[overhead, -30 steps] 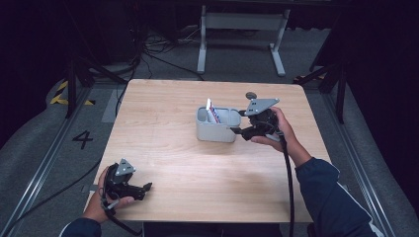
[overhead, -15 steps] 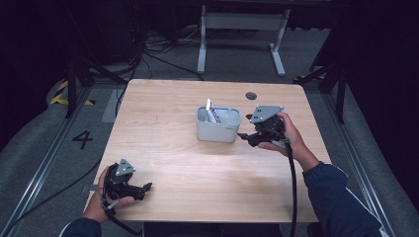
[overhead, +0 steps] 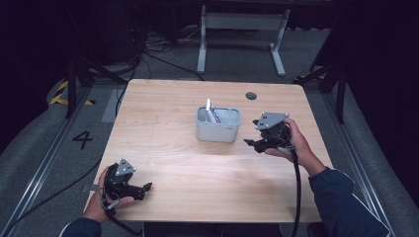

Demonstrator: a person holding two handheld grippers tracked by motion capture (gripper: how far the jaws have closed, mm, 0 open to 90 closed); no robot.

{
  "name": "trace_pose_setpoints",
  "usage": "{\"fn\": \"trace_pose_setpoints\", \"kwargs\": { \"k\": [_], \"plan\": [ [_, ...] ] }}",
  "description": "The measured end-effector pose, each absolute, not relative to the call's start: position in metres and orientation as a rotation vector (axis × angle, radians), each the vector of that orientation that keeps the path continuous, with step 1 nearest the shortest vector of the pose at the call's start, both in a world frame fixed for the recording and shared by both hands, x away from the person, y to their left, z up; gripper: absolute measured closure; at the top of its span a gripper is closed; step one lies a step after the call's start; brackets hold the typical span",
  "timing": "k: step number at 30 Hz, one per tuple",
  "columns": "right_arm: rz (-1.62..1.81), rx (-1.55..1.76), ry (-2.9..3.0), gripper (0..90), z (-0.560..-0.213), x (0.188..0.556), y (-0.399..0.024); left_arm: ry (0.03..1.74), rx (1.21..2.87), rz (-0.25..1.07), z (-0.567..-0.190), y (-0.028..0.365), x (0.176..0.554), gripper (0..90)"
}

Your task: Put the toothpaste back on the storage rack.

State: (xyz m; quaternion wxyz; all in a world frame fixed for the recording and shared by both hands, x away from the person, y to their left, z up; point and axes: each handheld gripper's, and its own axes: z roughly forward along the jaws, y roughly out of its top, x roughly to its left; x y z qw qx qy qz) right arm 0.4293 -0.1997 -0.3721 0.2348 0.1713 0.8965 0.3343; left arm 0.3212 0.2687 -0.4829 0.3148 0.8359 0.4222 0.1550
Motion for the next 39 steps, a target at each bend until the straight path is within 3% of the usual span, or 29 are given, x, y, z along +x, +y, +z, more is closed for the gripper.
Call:
{"fn": "trace_pose_setpoints", "kwargs": {
  "k": [39],
  "plan": [
    [0.925, 0.651, 2.448, 26.8, -0.419, 0.389, -0.275, 1.119, 2.199, 0.409, -0.483, 0.268, 0.321, 0.4]
  ]
}}
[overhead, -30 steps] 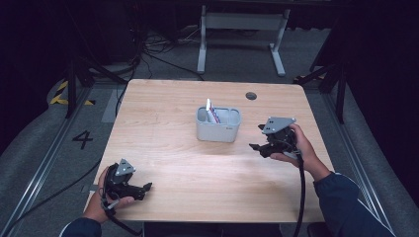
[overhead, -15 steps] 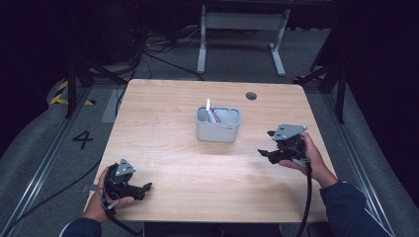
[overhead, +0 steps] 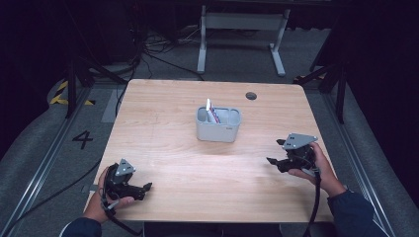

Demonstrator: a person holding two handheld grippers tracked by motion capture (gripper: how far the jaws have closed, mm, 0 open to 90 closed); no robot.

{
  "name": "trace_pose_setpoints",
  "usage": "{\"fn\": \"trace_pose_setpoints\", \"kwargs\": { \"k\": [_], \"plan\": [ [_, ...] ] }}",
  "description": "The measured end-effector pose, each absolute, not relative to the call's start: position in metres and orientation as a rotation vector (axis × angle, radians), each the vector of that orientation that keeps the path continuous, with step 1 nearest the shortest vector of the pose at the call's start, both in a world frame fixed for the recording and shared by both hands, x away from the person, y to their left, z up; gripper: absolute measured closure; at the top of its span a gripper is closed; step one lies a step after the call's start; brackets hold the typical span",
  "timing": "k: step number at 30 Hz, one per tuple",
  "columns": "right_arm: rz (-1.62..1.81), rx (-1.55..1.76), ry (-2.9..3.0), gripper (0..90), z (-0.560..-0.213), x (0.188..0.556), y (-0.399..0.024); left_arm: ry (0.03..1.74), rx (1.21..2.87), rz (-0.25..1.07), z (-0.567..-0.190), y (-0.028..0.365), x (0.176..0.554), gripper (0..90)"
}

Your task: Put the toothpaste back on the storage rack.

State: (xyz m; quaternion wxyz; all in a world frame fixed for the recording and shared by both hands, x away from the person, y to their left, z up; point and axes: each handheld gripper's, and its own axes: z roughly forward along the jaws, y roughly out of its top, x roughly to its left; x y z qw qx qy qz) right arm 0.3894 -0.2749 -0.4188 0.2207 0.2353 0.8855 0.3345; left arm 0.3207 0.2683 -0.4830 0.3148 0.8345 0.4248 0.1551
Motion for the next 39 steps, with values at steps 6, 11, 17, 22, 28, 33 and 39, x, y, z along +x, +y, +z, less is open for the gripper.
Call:
{"fn": "trace_pose_setpoints", "kwargs": {
  "k": [6, 11, 17, 22, 28, 33, 39],
  "plan": [
    [0.928, 0.684, 2.459, 26.8, -0.429, 0.382, -0.286, 1.119, 2.198, 0.408, -0.483, 0.268, 0.321, 0.5],
    [0.928, 0.711, 2.457, 26.8, -0.437, 0.377, -0.296, 1.116, 2.198, 0.410, -0.483, 0.268, 0.321, 0.4],
    [0.927, 0.770, 2.457, 26.8, -0.448, 0.369, -0.309, 1.120, 2.199, 0.408, -0.483, 0.268, 0.321, 0.4],
    [0.933, 0.822, 2.451, 26.8, -0.457, 0.363, -0.322, 1.119, 2.196, 0.408, -0.483, 0.268, 0.321, 0.4],
    [0.964, 0.918, 2.441, 26.1, -0.469, 0.354, -0.336, 1.114, 2.205, 0.406, -0.483, 0.269, 0.321, 0.3],
    [0.983, 0.989, 2.441, 25.2, -0.477, 0.349, -0.346, 1.116, 2.204, 0.402, -0.483, 0.269, 0.321, 0.2],
    [1.056, 1.047, 2.408, 24.1, -0.484, 0.345, -0.356, 1.117, 2.202, 0.401, -0.483, 0.269, 0.322, 0.2]
  ]
}}
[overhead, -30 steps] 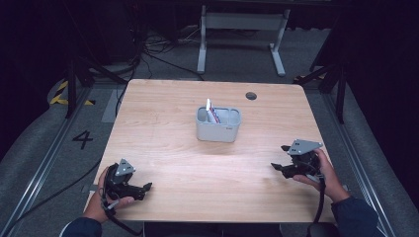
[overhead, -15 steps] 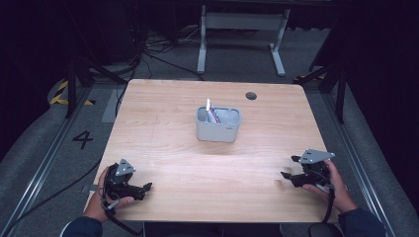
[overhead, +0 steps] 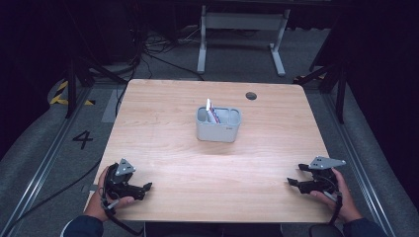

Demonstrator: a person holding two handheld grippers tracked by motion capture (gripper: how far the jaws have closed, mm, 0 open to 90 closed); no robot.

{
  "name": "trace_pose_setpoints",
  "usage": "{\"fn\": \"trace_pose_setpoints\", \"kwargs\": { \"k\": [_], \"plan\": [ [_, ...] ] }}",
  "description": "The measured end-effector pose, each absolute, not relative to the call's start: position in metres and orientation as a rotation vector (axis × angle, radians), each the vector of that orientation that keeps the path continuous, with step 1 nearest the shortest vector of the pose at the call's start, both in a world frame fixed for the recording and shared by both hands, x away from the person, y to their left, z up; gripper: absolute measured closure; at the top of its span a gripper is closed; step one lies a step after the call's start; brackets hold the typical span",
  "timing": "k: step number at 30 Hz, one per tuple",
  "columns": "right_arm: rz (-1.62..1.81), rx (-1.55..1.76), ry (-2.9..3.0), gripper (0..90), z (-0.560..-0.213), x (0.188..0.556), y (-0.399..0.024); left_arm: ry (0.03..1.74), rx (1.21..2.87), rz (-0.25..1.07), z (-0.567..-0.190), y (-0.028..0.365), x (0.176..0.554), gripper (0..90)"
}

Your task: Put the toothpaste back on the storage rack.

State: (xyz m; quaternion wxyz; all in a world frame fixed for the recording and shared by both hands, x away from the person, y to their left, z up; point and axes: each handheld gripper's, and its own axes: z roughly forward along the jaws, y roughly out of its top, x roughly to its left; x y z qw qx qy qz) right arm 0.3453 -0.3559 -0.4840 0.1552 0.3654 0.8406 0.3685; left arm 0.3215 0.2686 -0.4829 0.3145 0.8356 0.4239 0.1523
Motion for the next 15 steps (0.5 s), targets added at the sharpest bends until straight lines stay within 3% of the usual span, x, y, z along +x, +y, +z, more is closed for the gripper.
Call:
{"fn": "trace_pose_setpoints", "kwargs": {
  "k": [15],
  "plan": [
    [1.060, 1.072, 2.372, 20.1, -0.4863, 0.3438, -0.3568, 1.131, 2.202, 0.416, -0.4827, 0.2678, 0.3223, 0.2]
  ]
}}
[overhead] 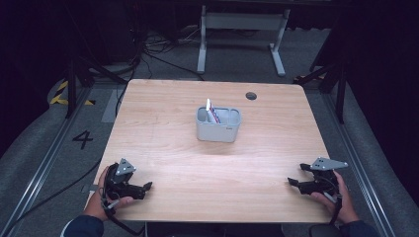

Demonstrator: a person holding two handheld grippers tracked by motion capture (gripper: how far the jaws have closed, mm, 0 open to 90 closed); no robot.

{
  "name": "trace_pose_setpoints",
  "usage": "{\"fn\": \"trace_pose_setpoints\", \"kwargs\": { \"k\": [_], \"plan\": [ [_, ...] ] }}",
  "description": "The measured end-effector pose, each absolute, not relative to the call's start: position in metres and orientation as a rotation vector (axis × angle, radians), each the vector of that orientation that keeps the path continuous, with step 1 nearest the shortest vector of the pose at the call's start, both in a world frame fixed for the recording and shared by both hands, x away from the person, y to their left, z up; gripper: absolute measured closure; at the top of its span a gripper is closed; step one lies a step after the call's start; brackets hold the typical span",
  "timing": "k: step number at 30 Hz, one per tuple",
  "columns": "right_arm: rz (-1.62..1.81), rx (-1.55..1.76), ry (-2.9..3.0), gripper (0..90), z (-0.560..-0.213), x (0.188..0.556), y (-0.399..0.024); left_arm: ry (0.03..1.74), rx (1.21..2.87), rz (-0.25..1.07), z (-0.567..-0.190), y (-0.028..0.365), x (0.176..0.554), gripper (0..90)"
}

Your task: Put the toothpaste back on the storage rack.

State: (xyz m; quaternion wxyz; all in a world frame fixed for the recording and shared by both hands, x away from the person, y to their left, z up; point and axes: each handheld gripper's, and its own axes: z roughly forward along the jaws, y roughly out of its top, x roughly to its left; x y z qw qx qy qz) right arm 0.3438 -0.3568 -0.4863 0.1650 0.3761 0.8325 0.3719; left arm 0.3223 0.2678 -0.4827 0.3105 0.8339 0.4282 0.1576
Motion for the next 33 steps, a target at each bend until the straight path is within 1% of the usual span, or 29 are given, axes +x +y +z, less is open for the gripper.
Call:
{"fn": "trace_pose_setpoints", "kwargs": {
  "k": [33],
  "plan": [
    [1.054, 1.087, 2.363, 18.7, -0.4865, 0.3449, -0.3567, 1.177, 2.174, 0.432, -0.4832, 0.2644, 0.3245, 0.3]
  ]
}}
